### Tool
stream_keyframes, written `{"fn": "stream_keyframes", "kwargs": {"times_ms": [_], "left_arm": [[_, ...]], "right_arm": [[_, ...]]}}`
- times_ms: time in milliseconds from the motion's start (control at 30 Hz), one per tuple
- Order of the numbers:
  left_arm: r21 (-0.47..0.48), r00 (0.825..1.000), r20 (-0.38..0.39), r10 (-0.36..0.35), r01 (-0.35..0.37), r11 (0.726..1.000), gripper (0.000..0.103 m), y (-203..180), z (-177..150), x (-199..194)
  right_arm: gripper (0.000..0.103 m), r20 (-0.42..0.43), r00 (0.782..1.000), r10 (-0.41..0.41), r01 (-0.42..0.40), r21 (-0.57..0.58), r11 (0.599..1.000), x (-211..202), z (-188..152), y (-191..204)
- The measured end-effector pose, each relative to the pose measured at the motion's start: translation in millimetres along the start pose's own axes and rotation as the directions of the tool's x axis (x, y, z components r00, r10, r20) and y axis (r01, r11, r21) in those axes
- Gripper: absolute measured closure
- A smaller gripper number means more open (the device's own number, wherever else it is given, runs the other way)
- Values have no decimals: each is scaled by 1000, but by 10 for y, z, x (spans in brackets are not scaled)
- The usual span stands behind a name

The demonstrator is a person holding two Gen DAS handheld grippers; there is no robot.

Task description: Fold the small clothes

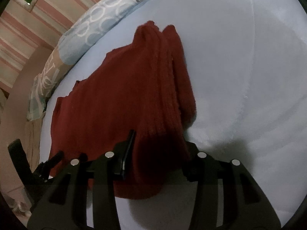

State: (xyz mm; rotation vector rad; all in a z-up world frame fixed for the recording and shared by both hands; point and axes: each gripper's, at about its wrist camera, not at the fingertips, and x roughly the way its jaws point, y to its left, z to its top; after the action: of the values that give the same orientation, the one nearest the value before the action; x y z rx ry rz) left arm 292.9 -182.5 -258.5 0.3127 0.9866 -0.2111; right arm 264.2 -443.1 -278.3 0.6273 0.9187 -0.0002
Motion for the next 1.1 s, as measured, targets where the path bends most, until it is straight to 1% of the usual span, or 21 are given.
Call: {"fn": "stream_keyframes", "kwargs": {"times_ms": [67, 133, 233, 333, 433, 567, 633, 667, 700, 767, 800, 867, 900, 933, 1000, 1067, 1100], "left_arm": [[-9, 1000, 3, -12, 12, 1000, 2, 31, -20, 29], [-12, 1000, 6, -19, 19, 1000, 1, 44, -26, 34], [1, 1000, 14, -20, 20, 1000, 1, 43, -34, 33], [5, 999, 21, -26, 26, 1000, 1, 50, -41, 38], [8, 999, 28, -31, 31, 999, 1, 63, -53, 40], [14, 998, 31, -48, 48, 999, 2, 163, -62, -72], [12, 997, 59, -58, 57, 998, 2, 370, -96, -252], [7, 995, 88, -54, 54, 999, 2, 551, -121, -367], [1, 994, 98, -44, 44, 999, 2, 680, -129, -415], [-18, 995, 92, -41, 43, 999, 2, 982, -149, -465], [-37, 997, 71, -43, 46, 998, 2, 1179, -158, -460], [-66, 998, 57, -29, 32, 997, 2, 1470, -188, -448], [-90, 998, 61, -5, 10, 996, 2, 1672, -221, -444], [-104, 998, 60, 6, 1, 995, 2, 1776, -243, -446], [-158, 999, 51, 13, -5, 987, 2, 2080, -311, -442], [-184, 998, 56, 26, -15, 983, 2, 2272, -380, -480], [-196, 997, 60, 42, -30, 980, 2, 2394, -432, -513]], "right_arm": [[67, 45, 999, -15, 18, -54, 998, -41, -26, 92], [70, 110, 994, -15, 27, -111, 993, -103, -50, 206], [71, 164, 986, 9, 16, -149, 989, -202, -47, 368], [72, 191, 981, 14, 26, -205, 978, -250, -38, 582], [73, 198, 980, 3, 48, -254, 966, -225, -33, 778], [73, 211, 977, -7, 68, -283, 957, -224, -19, 932], [74, 234, 972, -5, 79, -310, 948, -284, -38, 1043], [74, 244, 970, -4, 85, -325, 942, -300, -44, 1121], [74, 252, 968, 1, 88, -340, 936, -314, -54, 1199], [75, 258, 966, 33, 67, -368, 927, -334, -76, 1388], [75, 256, 965, 52, 52, -381, 923, -338, -95, 1481], [76, 240, 965, 103, 7, -417, 909, -310, -151, 1754], [76, 234, 966, 114, -3, -427, 904, -292, -169, 1840], [76, 219, 967, 131, -19, -449, 893, -244, -212, 1991], [77, 193, 969, 155, -45, -480, 876, -128, -290, 2262], [77, 155, 972, 177, -75, -506, 859, -7, -374, 2477], [77, 137, 975, 173, -78, -520, 850, 59, -418, 2568]]}}
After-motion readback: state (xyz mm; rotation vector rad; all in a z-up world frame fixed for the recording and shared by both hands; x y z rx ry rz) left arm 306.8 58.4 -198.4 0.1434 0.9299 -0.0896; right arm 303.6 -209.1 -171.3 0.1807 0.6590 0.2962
